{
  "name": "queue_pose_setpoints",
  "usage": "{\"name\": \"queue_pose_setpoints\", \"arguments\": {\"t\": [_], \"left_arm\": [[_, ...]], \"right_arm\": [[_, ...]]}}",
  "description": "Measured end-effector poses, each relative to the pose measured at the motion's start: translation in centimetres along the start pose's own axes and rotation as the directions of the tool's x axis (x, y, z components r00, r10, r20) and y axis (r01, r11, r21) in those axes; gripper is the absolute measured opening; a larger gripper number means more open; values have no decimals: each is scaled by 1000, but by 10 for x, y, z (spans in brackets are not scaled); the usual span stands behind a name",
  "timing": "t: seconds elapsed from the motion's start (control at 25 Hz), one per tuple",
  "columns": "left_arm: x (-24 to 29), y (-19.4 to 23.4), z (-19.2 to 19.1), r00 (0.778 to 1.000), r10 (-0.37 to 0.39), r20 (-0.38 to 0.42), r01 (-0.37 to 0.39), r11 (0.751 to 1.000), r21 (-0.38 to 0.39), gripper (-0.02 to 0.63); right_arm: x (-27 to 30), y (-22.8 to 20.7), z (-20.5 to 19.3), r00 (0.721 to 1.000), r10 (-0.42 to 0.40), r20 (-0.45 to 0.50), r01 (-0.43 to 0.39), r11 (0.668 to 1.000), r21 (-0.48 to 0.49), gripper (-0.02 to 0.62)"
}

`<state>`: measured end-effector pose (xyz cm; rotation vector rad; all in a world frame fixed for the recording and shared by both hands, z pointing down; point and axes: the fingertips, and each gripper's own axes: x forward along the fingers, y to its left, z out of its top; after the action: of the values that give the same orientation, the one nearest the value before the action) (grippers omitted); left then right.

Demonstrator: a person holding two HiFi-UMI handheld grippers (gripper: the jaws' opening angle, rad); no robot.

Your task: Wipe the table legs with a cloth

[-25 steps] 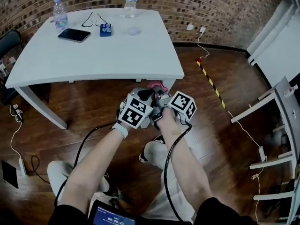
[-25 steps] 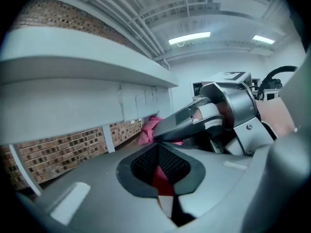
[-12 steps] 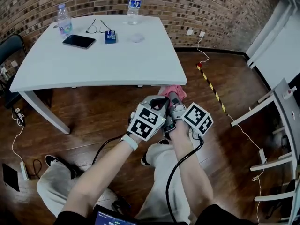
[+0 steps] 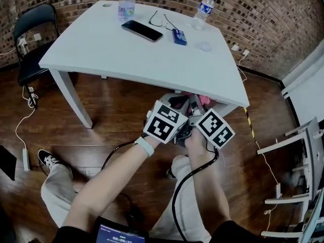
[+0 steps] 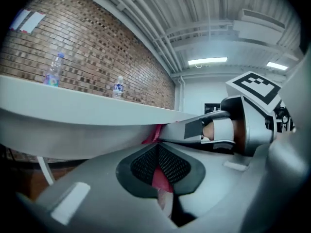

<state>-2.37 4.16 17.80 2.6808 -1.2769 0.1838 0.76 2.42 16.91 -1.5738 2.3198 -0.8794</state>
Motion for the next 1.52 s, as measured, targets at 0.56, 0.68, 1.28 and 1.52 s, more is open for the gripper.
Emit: {"name": "queue_pose_setpoints", "arguments": {"t": [0.56, 0.68, 1.28, 1.52], "left_arm": [[-183, 158, -19, 995, 103, 1, -103, 995, 7, 0], [-212, 190, -23, 996, 91, -7, -90, 996, 21, 0], [-331, 324, -41, 1000, -10, -27, 9, 999, -36, 0], [-357, 344, -38, 998, -57, -25, 57, 998, 2, 0]], "right_arm": [[64, 196, -130, 994, 101, -37, -101, 995, 4, 48], [78, 229, -153, 996, 84, -16, -84, 996, 11, 48], [139, 372, -250, 1000, 12, 20, -11, 1000, -6, 48], [141, 394, -265, 995, -43, 86, 38, 997, 64, 46]]}}
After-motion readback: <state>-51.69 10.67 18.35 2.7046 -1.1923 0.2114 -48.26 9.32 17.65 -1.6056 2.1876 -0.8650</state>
